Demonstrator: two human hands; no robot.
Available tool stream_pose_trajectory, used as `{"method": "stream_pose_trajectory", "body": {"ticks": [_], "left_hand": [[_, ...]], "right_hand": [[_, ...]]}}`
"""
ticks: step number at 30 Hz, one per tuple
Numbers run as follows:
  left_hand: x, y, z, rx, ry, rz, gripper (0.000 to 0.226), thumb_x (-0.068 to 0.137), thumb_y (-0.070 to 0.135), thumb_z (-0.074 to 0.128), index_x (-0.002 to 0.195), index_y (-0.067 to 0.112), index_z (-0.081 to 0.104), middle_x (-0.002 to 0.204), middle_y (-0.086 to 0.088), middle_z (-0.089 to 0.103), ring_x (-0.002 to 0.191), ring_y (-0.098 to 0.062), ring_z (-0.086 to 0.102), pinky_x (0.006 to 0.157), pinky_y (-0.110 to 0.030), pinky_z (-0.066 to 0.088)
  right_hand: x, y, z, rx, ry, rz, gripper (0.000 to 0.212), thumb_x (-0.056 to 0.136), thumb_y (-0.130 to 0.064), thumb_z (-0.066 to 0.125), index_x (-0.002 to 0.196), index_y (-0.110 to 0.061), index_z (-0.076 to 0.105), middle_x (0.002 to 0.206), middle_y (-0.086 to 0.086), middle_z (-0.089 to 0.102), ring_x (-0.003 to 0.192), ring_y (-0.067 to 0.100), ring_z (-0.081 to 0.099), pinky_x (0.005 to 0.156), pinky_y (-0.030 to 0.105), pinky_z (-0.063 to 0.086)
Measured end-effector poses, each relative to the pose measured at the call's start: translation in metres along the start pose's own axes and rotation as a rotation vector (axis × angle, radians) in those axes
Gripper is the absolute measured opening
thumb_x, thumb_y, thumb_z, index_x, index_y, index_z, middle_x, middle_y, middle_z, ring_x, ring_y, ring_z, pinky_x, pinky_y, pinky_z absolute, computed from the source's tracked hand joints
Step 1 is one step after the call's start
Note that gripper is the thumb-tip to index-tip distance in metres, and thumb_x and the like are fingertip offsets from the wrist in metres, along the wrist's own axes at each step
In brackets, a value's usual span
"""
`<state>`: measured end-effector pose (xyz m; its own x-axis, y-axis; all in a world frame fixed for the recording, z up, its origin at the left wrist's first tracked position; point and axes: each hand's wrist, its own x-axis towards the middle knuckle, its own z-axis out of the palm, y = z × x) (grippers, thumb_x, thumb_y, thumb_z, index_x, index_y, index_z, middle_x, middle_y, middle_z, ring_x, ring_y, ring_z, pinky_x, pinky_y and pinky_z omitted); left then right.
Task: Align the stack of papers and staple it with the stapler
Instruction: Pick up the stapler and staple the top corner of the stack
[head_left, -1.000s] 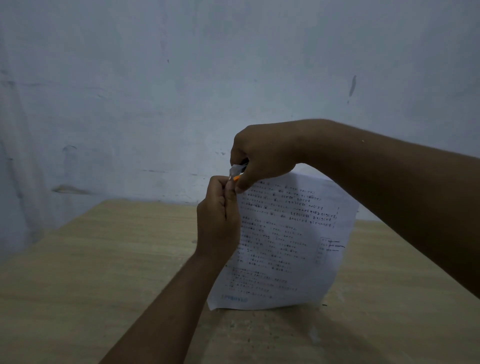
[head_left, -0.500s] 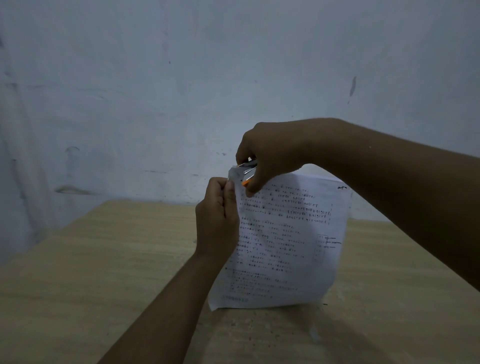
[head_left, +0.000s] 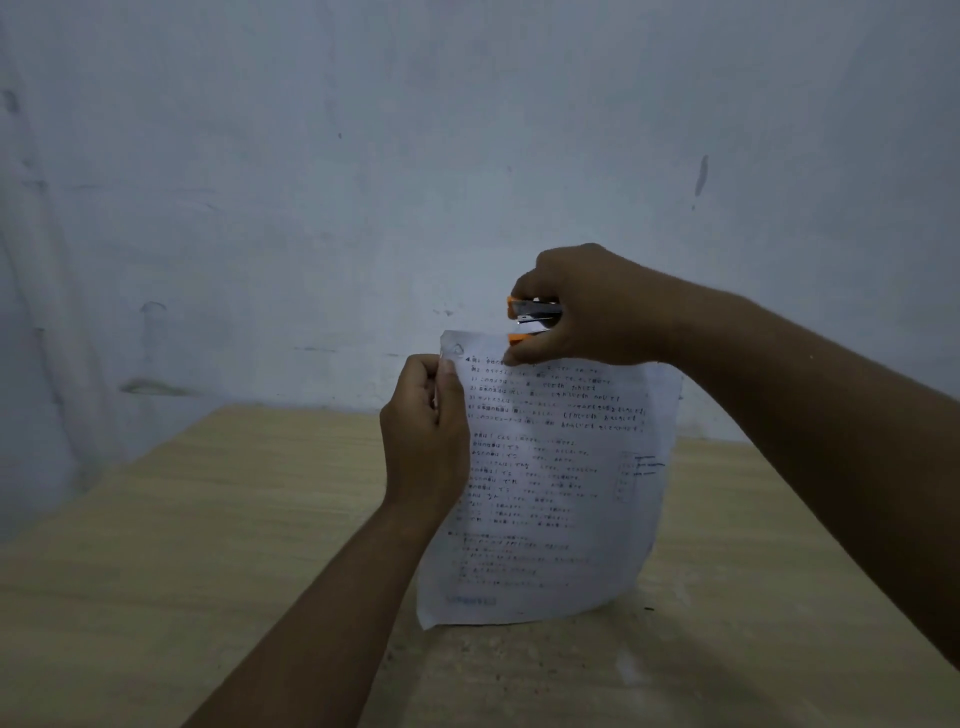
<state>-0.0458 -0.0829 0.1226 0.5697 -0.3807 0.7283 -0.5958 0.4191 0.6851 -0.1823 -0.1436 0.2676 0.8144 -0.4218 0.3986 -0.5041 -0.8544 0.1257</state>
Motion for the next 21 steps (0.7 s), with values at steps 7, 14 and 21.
{"method": "stream_pose_trajectory", "body": {"ticks": [7, 14, 21], "left_hand": [[-0.002, 0.005, 0.002, 0.0, 0.001, -0.026, 0.029, 0.101, 0.026, 0.045, 0.084, 0.006, 0.056, 0.065, -0.009, 0.054, 0.055, -0.008, 0.044, 0.051, -0.034, 0.04], [-0.007, 0.01, 0.004, 0.009, -0.017, -0.044, 0.029, 0.101, 0.024, 0.045, 0.083, 0.005, 0.056, 0.062, -0.001, 0.049, 0.052, -0.007, 0.041, 0.046, -0.021, 0.033], [-0.014, 0.007, 0.004, 0.056, -0.046, -0.077, 0.031, 0.102, 0.022, 0.044, 0.076, 0.007, 0.051, 0.06, 0.001, 0.043, 0.051, -0.007, 0.037, 0.045, -0.018, 0.029]], "right_hand": [[-0.031, 0.019, 0.02, 0.111, 0.224, 0.072, 0.053, 0.075, -0.063, 0.064, 0.106, -0.02, 0.068, 0.087, -0.004, 0.053, 0.077, 0.015, 0.052, 0.069, 0.036, 0.048], [-0.063, 0.03, 0.037, 0.139, 0.449, 0.176, 0.052, 0.079, -0.055, 0.068, 0.115, -0.02, 0.066, 0.092, -0.004, 0.052, 0.079, 0.016, 0.056, 0.068, 0.032, 0.049], [-0.097, 0.04, 0.067, 0.159, 0.555, 0.383, 0.046, 0.082, -0.05, 0.069, 0.113, -0.016, 0.067, 0.094, -0.001, 0.05, 0.076, 0.015, 0.054, 0.064, 0.026, 0.045]]}}
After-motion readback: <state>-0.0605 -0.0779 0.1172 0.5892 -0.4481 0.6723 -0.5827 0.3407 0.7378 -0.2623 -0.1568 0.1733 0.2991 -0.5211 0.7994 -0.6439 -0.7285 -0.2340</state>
